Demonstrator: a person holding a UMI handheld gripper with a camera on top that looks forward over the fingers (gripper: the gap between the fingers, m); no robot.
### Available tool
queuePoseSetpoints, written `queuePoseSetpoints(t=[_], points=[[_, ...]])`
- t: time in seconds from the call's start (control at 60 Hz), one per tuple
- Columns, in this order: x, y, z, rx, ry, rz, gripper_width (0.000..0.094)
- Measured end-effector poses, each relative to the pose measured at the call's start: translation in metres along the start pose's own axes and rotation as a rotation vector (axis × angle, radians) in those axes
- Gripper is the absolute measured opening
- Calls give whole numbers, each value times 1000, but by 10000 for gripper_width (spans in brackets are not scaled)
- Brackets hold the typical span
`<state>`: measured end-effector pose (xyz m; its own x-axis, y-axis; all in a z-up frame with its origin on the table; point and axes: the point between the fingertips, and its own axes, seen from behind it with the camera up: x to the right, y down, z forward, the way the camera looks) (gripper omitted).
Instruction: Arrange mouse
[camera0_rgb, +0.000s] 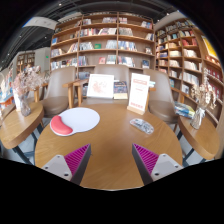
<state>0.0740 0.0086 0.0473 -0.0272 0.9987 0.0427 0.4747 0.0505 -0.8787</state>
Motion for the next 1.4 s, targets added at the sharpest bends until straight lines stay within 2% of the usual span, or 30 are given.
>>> queuePoseSetpoints(t=[0.217,0.4,0.783,1.217,1.333,1.4], points=[[89,-7,24,-15,118,38,853],[127,-14,52,-25,142,46,854],[141,-5,133,-113,97,70,847],[160,-31,201,-137,105,103,838],[165,-35,208,-132,114,110,730],[166,-36,211,-131,122,109,563]])
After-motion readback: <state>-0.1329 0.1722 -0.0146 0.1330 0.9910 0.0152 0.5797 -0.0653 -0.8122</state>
